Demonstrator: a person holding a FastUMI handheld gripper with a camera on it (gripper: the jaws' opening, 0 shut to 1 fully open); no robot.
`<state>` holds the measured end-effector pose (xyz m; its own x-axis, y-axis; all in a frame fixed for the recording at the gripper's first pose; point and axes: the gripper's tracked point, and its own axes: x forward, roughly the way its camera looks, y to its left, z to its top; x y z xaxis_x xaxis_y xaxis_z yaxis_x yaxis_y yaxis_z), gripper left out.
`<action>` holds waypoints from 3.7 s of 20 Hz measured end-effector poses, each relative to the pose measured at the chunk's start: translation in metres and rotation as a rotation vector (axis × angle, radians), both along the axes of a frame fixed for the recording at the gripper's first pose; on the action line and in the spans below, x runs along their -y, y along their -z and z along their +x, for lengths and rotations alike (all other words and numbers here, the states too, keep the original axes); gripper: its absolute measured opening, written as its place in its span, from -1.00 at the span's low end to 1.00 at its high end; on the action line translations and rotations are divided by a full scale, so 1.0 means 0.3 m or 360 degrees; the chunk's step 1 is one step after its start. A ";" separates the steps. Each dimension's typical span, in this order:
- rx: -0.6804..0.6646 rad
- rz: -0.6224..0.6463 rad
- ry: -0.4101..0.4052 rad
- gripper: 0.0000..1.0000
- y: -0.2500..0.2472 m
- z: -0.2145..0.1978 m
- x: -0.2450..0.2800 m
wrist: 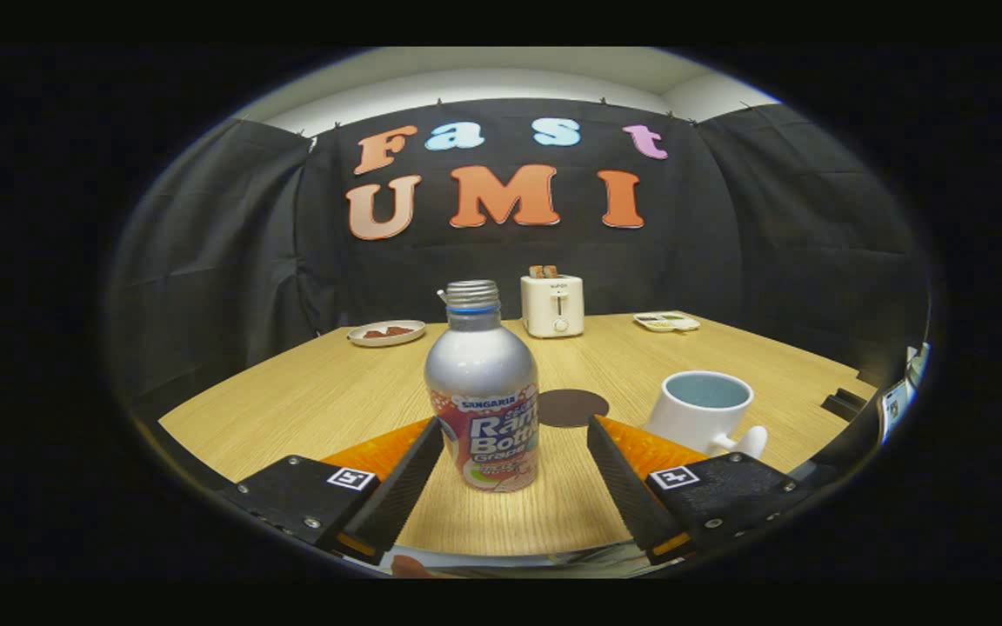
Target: Take the bottle from table, then pour the juice into the cup, finally place the bottle on the coaster
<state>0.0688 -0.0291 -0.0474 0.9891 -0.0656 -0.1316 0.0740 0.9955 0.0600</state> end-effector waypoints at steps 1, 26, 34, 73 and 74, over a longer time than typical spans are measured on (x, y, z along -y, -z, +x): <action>0.0002 0.0007 -0.0009 0.98 0.001 0.012 -0.006; 0.0054 0.0404 -0.0031 0.46 -0.021 0.012 -0.042; 0.0084 0.0720 -0.0036 0.46 -0.076 -0.003 -0.034; 0.0031 0.2283 0.0181 0.45 -0.126 0.119 0.007; 0.0027 0.2310 0.0192 0.45 -0.131 0.115 0.014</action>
